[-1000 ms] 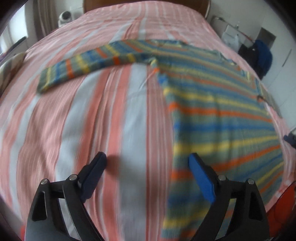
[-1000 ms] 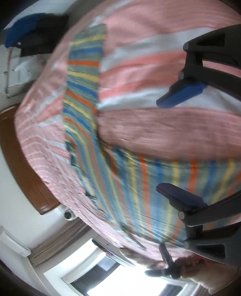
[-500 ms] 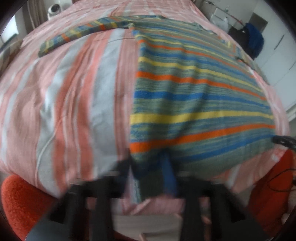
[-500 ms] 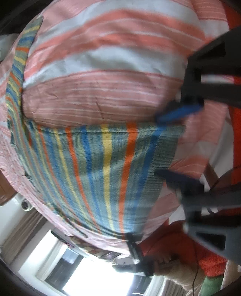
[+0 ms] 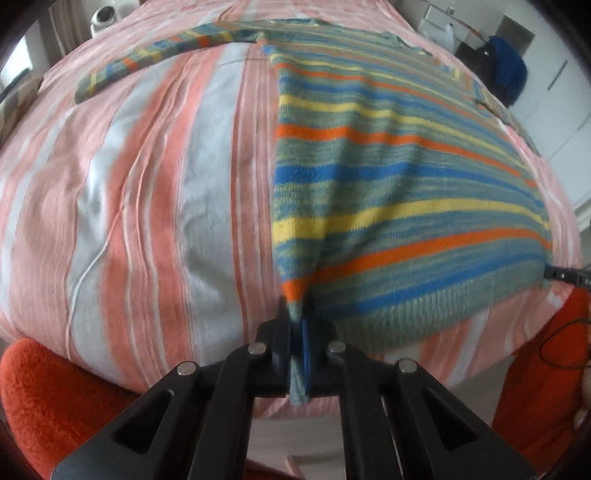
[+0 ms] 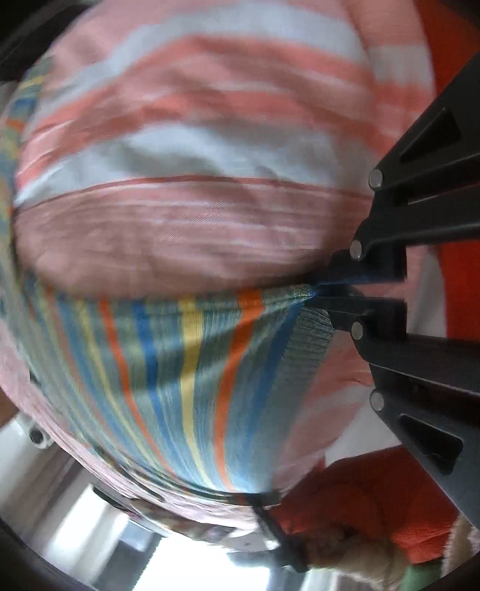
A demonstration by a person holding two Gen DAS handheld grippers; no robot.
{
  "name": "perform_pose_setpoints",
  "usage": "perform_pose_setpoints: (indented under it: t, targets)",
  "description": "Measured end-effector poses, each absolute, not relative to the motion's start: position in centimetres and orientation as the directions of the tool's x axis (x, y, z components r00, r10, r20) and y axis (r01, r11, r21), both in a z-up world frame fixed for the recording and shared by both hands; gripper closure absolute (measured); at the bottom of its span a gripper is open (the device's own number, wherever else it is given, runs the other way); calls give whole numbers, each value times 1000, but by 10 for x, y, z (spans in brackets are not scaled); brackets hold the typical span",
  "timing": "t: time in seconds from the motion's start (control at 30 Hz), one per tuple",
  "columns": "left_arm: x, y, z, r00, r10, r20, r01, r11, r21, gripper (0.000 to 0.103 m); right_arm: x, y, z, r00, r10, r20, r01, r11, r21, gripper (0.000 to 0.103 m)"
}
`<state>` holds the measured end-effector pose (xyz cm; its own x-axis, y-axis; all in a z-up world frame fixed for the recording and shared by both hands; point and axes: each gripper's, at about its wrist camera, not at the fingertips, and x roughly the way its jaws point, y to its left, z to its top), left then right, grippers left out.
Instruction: Fold small clothes
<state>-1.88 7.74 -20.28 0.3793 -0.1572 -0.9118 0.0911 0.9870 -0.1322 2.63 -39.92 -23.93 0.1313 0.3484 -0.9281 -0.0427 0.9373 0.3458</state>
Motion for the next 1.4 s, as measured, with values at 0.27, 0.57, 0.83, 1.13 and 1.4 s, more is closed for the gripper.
perform_pose_setpoints:
  t: [0.27,0.57,0.83,1.13,1.4]
  targets:
    - [-31,99,-172,457,-189,-869,50,981,-187,42,25,-401,-219,177,364,-914,-39,931,363,81]
    - [8,146,-128,642,-46,-766,-115,981,-156,12,23,-434,-158,533,81,-843,78,986,144,38]
    - [84,161,-168,650,81,-756,-257,959,-118,11,77,-435,-173,684,9,-729,164,973,165,38]
    - [78,157,-197,649,144,-747,-286,956,-64,1,81,-420,-225,672,-72,-737,159,986,49,34]
    - [84,155,-201,646,167,-745,-289,957,-36,0,79,-417,-233,689,-92,-719,163,986,30,30]
